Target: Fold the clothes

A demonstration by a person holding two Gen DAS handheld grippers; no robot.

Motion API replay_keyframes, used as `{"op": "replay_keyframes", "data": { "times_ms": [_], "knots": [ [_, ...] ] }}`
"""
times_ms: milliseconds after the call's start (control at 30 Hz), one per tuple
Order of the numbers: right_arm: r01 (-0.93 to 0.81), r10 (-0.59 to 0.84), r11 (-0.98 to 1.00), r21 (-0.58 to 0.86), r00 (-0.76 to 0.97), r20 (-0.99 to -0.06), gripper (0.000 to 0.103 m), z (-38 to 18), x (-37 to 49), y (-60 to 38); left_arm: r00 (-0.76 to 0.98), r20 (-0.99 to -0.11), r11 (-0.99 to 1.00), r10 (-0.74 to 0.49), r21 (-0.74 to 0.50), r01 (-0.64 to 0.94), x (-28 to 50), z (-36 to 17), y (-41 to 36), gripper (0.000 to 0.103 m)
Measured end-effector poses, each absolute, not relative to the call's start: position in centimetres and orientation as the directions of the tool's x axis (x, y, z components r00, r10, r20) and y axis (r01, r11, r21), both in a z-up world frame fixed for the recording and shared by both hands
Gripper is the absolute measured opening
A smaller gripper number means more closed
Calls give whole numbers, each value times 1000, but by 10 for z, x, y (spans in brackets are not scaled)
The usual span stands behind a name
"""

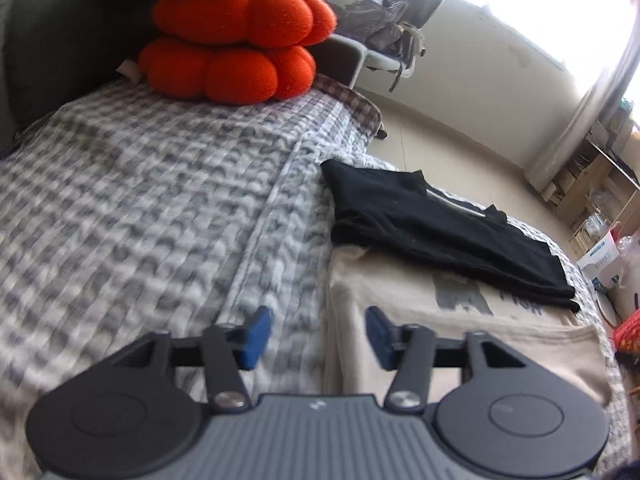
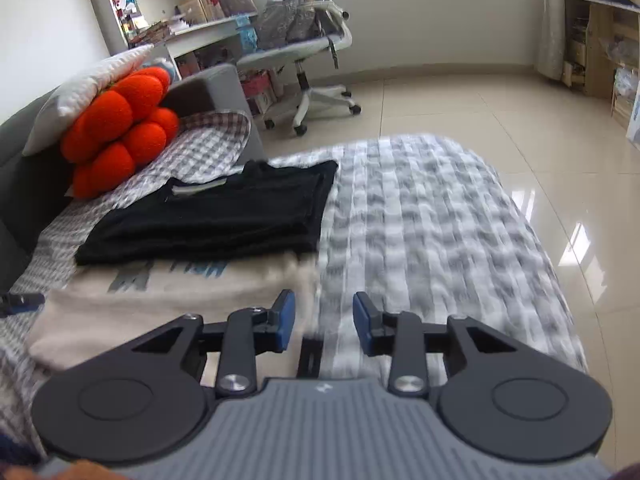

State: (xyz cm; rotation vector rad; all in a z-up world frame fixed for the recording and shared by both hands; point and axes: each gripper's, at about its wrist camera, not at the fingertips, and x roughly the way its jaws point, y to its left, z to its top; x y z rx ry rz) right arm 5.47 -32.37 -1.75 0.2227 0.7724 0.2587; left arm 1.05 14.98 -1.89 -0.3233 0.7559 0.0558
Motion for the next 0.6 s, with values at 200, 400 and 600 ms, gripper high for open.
{"op": "replay_keyframes", "data": {
  "times_ms": [200,400,600],
  "knots": [
    [-155,354,928,340,657,-666,36,-24,27,-320,696,-718,958,-14,-209,-197,-18,-18,140,61],
    [-188,322,946,263,610,-724,4,-27,31,-303,664,-748,965,-10,-181,-190,-16,-33,128,59],
    [-172,328,944,282,595,-734,3,-21,21,-311,645,-764,964,-8,-178,-200,-17,-35,134,56]
  ]
}}
